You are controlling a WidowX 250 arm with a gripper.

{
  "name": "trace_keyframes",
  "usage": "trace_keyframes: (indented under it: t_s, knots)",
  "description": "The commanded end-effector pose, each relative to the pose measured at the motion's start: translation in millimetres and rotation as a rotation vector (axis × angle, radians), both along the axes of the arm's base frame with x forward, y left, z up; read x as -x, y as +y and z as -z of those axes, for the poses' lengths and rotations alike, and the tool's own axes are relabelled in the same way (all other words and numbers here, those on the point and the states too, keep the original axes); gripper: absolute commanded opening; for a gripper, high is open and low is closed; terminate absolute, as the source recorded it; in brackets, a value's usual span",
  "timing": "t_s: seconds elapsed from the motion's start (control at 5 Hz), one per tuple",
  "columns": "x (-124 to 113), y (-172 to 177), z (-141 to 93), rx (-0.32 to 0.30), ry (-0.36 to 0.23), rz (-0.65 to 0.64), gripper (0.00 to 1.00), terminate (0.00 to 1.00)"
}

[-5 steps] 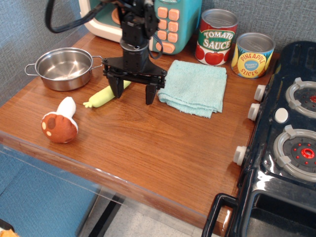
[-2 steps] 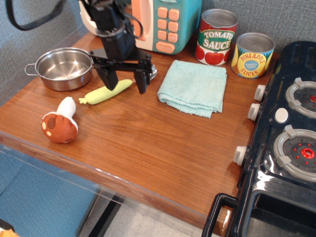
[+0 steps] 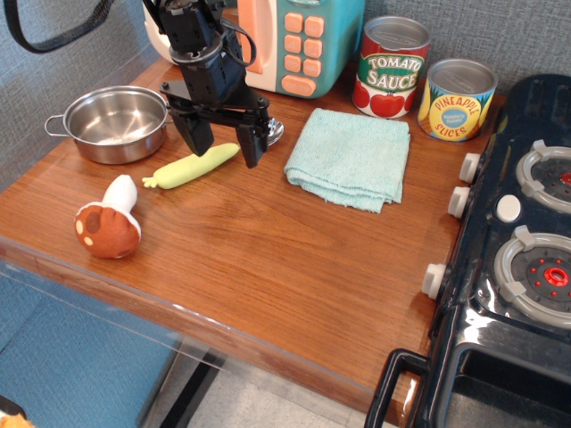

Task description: Put the corn to the front right of the table

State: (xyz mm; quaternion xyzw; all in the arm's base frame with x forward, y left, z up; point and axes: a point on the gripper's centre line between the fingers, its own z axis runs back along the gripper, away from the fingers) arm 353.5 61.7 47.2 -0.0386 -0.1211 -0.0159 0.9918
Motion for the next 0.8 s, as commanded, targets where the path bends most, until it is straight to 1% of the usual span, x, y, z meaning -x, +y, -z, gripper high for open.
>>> trace_keyframes:
  t_s: [0.0,0.4,0.6]
  knots:
    - [-9.1,2.3,-5.2,-0.183,0.005,0.167,1.0,0.0]
    - [-14.6,10.7,7.3,-0.226,0.061,0.178,1.0,0.0]
    - [-16.9,18.7,1.2,-0.241,0.057,0.165,1.0,0.0]
